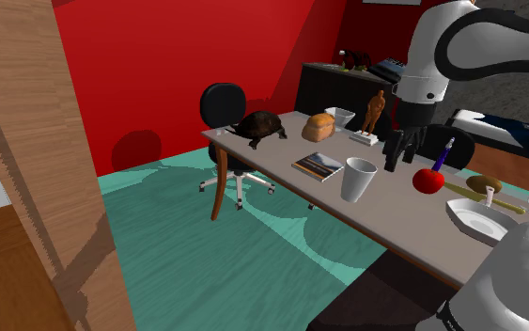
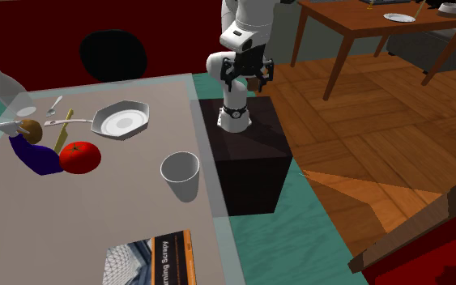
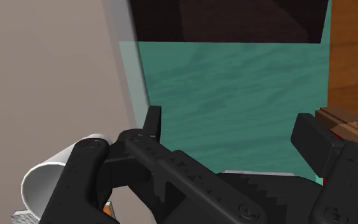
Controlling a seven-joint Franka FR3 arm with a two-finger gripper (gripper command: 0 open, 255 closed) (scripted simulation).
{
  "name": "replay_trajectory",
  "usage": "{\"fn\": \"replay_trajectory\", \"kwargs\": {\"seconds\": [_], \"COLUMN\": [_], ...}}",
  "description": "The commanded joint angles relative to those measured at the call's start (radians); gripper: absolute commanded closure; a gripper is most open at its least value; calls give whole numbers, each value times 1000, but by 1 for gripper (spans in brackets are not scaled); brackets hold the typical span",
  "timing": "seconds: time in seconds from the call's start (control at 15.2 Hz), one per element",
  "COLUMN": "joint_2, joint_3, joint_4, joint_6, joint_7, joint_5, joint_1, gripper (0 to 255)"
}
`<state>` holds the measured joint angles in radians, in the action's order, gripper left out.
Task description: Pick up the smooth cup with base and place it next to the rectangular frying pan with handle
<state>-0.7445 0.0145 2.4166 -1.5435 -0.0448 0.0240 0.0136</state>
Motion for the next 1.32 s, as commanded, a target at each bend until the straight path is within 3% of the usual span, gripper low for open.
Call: {"fn": "replay_trajectory", "kwargs": {"seconds": [0.0,0.59,1.25], "joint_2": [0,226,548], "joint_3": [0,-73,-145], "joint_4": [0,13,-103], "joint_6": [0,-291,-564], "joint_7": [0,80,146], "joint_5": [0,106,182], "joint_1": [0,51,100], "gripper": [0,0,0]}}
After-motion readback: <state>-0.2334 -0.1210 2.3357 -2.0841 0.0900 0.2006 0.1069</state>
